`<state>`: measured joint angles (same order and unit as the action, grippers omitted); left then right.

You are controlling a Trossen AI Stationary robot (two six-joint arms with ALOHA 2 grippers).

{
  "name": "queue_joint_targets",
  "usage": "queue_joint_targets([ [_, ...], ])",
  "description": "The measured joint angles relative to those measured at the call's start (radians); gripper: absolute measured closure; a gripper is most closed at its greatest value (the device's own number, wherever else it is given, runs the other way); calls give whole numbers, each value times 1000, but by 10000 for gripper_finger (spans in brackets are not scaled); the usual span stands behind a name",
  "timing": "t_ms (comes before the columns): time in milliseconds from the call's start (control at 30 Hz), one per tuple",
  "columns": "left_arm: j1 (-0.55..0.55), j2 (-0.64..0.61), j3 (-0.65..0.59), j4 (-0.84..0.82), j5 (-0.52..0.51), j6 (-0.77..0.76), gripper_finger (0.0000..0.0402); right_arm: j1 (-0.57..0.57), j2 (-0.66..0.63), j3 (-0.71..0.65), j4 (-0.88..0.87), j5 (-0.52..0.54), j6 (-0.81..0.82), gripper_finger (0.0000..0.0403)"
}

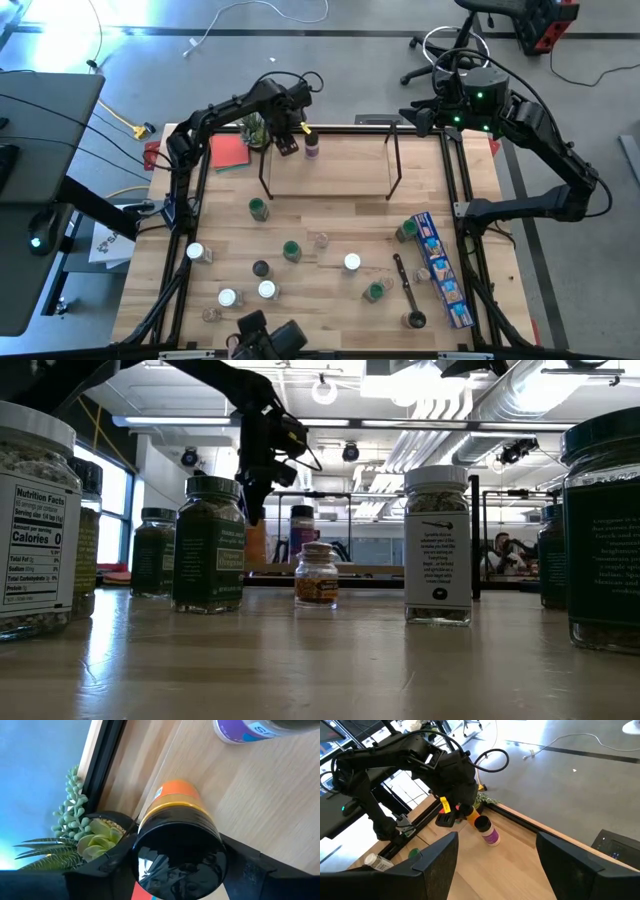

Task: Shelf spices
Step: Move the bottom black seasoning bottle to the top left on the shelf, then adjust the right black seasoning bottle on the shelf

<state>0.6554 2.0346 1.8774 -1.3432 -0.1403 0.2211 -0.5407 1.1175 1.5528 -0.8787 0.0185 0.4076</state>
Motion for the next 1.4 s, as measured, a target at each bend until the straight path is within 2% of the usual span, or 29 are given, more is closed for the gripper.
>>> queue_joint_targets([
  [167,6,0,3,-5,0,0,113,0,0,0,0,0,-4,139],
  [267,5,0,31,-17,11,-1,100,0,0,0,0,0,-4,139],
  [467,5,0,141,-33,38,9,95,0,0,0,0,0,-4,139],
  [567,0,0,194,-24,110,25,95,0,0,0,0,0,-4,139],
  [700,-35,-1,198,44,180,99,95,0,0,0,0,0,3,139],
  [967,-114,3,130,229,105,140,95,0,0,0,-4,0,18,139],
  [1133,-124,7,77,237,29,149,96,0,0,0,-4,0,19,139],
  [1300,-119,8,53,246,26,150,100,0,0,0,-4,0,20,139],
  [1400,-119,8,49,246,43,156,116,0,0,0,-4,0,22,139],
])
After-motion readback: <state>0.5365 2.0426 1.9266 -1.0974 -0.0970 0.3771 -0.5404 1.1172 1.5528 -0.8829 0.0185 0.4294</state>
